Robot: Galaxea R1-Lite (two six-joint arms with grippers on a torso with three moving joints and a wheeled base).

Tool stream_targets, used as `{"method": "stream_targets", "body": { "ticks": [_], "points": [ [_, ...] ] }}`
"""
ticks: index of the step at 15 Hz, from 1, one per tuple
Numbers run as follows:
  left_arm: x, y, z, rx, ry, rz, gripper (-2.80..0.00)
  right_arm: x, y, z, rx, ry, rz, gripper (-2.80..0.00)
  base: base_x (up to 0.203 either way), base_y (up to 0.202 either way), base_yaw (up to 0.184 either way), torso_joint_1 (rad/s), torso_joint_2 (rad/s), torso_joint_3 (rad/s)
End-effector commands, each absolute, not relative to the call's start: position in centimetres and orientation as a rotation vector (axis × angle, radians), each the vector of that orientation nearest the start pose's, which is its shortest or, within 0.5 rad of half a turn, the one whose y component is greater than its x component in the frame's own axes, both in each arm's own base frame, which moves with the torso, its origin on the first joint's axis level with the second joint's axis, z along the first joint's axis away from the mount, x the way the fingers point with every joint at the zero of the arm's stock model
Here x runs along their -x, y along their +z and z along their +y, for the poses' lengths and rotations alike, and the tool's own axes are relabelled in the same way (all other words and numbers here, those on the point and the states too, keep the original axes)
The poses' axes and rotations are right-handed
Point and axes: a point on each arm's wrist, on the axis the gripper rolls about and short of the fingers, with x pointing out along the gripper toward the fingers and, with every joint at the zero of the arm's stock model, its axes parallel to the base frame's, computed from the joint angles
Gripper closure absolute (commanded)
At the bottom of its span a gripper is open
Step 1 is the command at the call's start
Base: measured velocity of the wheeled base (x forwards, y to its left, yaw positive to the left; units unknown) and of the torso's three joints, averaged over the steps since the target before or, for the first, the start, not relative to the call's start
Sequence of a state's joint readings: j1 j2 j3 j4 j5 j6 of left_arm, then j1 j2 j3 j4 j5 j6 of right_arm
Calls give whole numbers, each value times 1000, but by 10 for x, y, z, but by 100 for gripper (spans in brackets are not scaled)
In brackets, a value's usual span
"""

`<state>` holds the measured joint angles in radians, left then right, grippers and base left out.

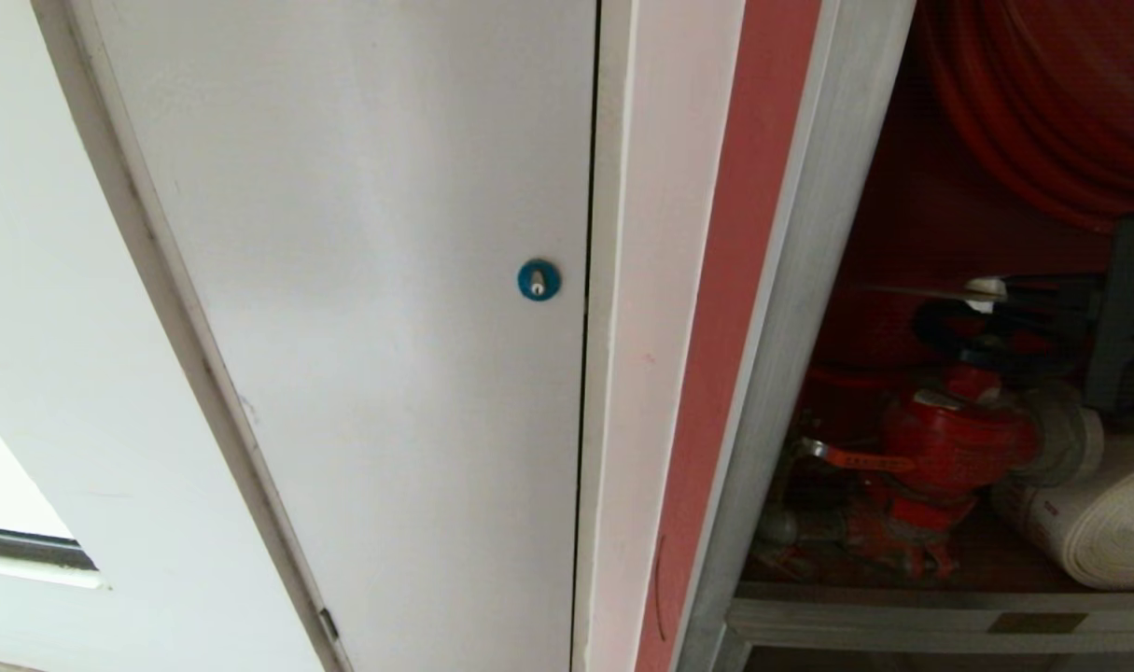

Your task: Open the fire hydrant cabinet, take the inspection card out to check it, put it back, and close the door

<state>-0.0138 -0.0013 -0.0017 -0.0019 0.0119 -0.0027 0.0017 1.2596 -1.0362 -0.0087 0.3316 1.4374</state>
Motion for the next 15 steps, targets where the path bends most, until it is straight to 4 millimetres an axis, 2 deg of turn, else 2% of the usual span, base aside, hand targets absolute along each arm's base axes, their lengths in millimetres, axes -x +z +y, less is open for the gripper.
{"method": "stream_targets", "body": {
  "ticks": [1,4,8,12,13,15],
  "points": [
    [23,76,1,3,-2,-4,0,-199,293,9,-1465,109,445,0,0,0,0,0,0,0],
    [23,76,1,3,-2,-3,0,-199,291,13,-1460,119,467,0,0,0,0,0,0,0],
    [23,76,1,3,-2,-4,0,-214,283,13,-1463,91,498,0,0,0,0,0,0,0],
    [23,76,1,3,-2,-3,0,-208,286,13,-1460,99,482,0,0,0,0,0,0,0],
    [23,76,1,3,-2,-3,0,-209,285,13,-1461,94,482,-280,0,0,0,0,0,0],
    [23,76,1,3,-2,-3,0,-211,284,13,-1461,94,490,-280,0,0,0,0,0,0]
  ]
}}
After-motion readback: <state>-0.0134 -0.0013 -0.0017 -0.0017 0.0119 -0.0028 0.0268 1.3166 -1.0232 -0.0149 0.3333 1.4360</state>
